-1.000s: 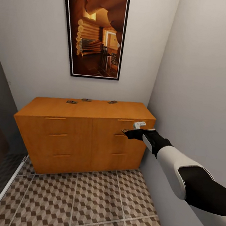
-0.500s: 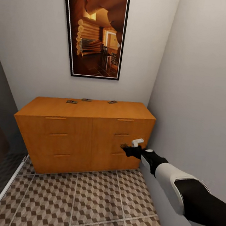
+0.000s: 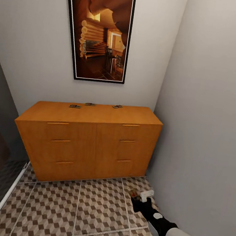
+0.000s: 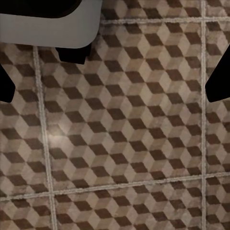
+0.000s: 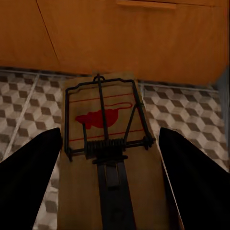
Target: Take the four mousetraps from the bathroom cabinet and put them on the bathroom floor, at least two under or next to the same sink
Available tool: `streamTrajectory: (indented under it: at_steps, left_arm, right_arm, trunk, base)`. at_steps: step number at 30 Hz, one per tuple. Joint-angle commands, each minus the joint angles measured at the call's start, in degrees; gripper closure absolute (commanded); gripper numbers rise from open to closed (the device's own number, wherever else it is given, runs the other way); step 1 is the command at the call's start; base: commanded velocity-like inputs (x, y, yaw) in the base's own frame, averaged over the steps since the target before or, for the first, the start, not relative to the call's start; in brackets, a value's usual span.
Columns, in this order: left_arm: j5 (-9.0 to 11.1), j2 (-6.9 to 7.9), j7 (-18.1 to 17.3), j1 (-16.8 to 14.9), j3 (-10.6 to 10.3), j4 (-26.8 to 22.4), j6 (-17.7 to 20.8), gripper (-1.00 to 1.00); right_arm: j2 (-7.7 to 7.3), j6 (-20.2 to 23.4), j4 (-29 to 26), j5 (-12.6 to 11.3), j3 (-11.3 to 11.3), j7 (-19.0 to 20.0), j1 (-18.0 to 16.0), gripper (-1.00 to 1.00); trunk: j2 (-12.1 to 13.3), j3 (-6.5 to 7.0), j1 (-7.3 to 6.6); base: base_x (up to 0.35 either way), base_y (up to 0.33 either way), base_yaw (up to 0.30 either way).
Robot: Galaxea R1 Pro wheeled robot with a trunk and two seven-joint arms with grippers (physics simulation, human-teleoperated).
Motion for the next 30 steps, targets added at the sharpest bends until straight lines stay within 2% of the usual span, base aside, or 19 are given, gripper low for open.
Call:
streamTrajectory:
  at_steps: [1, 7, 11, 13, 17, 24, 30]
  left_arm:
    - [0.06, -0.01, 0.01, 0.01, 0.02, -0.03, -0.13, -1.0]
    - [0.06, -0.03, 0.01, 0.01, 0.01, -0.03, -0.17, -1.0]
    - [0.1, -0.03, 0.01, 0.01, 0.07, -0.06, -0.17, -1.0]
    - [0.14, -0.03, 0.01, 0.01, 0.09, -0.1, -0.17, -1.0]
    - [0.15, -0.03, 0.01, 0.01, 0.1, -0.07, -0.17, -1.0]
    - [0.15, -0.11, 0.01, 0.01, 0.03, -0.11, -0.17, -1.0]
    - [0.15, -0.12, 0.01, 0.01, 0.02, -0.12, -0.17, -1.0]
  right_arm:
    - [0.01, -1.22, 0.05, 0.1, 0.01, -0.57, 1.28, 1.0]
    - [0.01, -6.41, 0.08, 0.13, 0.02, -1.56, 7.06, 1.0]
    - [0.25, -8.87, 0.12, 0.08, 0.02, -1.68, 9.61, 1.0]
    - [0.99, -11.99, 0.13, 0.05, 0.02, -1.76, 12.68, 1.0]
    - [1.33, -13.17, 0.14, 0.05, 0.02, -3.23, 13.98, 1.0]
    - [1.13, -13.37, 0.09, 0.04, -0.06, -8.25, 14.56, 1.0]
    - [1.16, -13.37, 0.06, 0.04, -0.07, -8.64, 14.59, 1.0]
  trunk:
    - [-0.03, -0.04, 0.0]
    - [-0.03, -0.04, 0.0]
    - [-0.03, -0.04, 0.0]
    - [-0.03, -0.04, 0.0]
    - [-0.03, -0.04, 0.0]
    - [-0.03, -0.04, 0.0]
    - [-0.03, -0.04, 0.0]
  base:
    - [0.0, 0.0, 0.0]
    - [0.0, 0.0, 0.0]
    - [0.0, 0.0, 0.0]
    - [0.0, 0.0, 0.0]
    - [0.0, 0.0, 0.0]
    - [0.0, 0.0, 0.0]
    - [0.0, 0.0, 0.0]
